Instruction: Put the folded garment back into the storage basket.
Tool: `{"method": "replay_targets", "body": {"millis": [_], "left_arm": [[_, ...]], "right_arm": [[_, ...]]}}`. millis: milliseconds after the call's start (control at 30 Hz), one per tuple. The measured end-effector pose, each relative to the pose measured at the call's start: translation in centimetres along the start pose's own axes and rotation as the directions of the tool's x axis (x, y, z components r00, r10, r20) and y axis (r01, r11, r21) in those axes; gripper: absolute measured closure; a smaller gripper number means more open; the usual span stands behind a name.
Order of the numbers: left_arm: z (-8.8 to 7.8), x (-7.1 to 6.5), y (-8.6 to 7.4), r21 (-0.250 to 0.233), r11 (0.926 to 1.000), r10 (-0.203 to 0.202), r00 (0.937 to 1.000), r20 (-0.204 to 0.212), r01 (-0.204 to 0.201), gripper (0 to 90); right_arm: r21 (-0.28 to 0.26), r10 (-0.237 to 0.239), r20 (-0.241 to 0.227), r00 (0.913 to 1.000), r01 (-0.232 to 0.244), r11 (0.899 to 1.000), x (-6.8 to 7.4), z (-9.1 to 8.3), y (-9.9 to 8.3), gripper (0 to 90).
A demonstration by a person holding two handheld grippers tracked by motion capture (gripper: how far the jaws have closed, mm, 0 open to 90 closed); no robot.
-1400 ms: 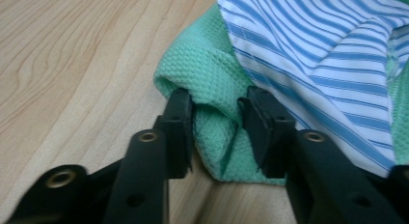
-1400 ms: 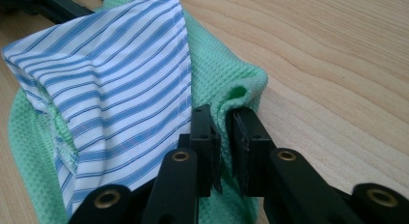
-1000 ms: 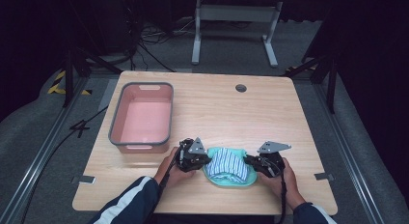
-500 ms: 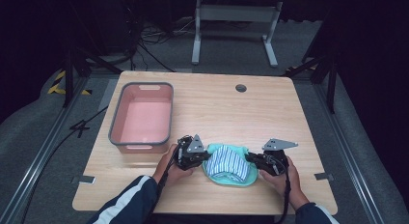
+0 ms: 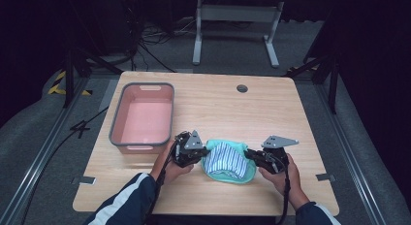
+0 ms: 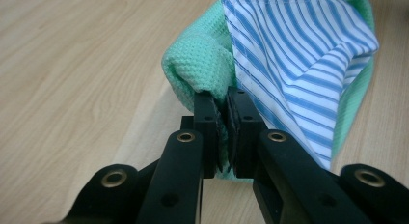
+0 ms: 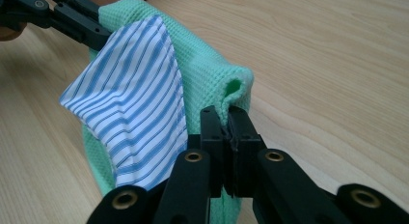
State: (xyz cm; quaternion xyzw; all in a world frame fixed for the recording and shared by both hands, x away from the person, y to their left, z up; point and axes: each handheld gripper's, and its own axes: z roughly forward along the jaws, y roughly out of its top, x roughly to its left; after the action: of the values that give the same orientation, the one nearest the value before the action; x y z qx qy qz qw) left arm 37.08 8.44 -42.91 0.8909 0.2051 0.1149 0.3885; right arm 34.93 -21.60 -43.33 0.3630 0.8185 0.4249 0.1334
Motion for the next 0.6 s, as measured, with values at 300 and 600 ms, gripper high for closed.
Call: {"method": "replay_targets", "body": {"millis": [300, 600], "left_arm": [[-2.2, 0.8, 0.6, -0.002, 1.0000, -0.004, 0.9997, -0.026, 0.004, 84.1], [-4.5, 1.4, 1.3, -0.031, 0.9995, 0.005, 0.9991, -0.042, -0.006, 84.2]], "right_arm": [[0.004, -0.009, -0.020, 0.9998, 0.009, 1.000, 1.0, 0.3, 2.2, 87.2], [-0.016, -0.026, -0.035, 0.9991, 0.025, 1.000, 1.3, -0.3, 4.4, 87.3]]}}
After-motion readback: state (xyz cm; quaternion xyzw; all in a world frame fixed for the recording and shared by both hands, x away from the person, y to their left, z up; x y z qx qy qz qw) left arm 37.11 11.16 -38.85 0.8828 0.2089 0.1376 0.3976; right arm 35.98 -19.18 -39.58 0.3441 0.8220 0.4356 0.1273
